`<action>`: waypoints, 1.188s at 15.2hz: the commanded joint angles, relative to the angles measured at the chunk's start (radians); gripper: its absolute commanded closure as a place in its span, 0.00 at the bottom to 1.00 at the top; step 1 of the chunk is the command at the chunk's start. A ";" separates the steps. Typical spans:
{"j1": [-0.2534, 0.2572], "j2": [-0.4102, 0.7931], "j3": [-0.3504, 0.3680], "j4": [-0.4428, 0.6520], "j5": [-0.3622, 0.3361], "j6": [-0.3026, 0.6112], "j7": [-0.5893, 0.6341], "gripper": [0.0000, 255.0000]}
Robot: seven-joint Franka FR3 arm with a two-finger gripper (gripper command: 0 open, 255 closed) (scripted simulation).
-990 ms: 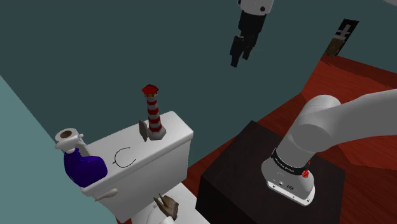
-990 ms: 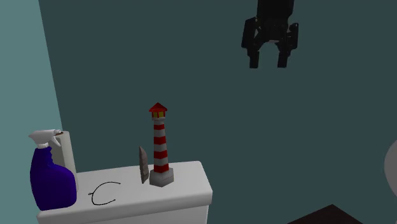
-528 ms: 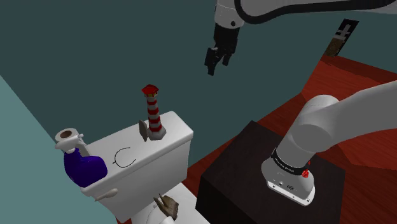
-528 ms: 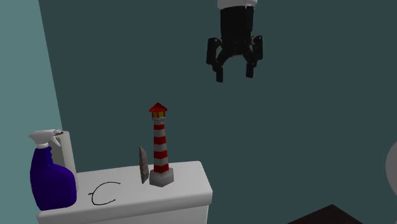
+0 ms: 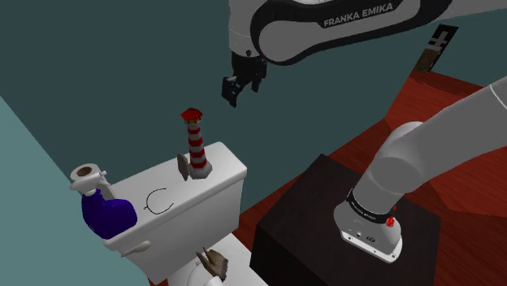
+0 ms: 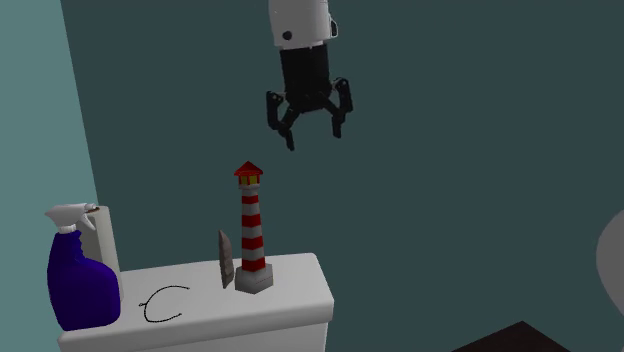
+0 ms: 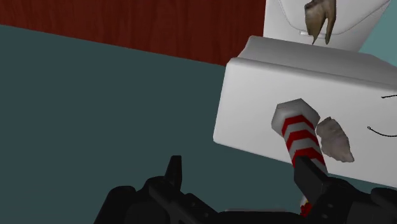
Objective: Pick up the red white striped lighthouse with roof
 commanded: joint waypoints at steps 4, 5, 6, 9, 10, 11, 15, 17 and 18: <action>-0.059 0.189 0.146 0.110 -0.158 0.065 0.207 0.00; -0.071 0.233 0.174 0.139 -0.201 0.068 0.254 0.00; -0.081 0.280 0.202 0.170 -0.249 0.067 0.302 0.00; -0.090 0.434 0.268 0.276 -0.412 0.037 0.451 0.00; -0.082 0.489 0.282 0.316 -0.470 0.018 0.499 0.00; -0.068 0.545 0.290 0.357 -0.527 -0.004 0.543 0.00; -0.045 0.604 0.281 0.369 -0.590 0.003 0.600 0.00; -0.042 0.617 0.279 0.357 -0.606 0.019 0.618 0.00; -0.041 0.623 0.277 0.351 -0.614 0.027 0.628 0.00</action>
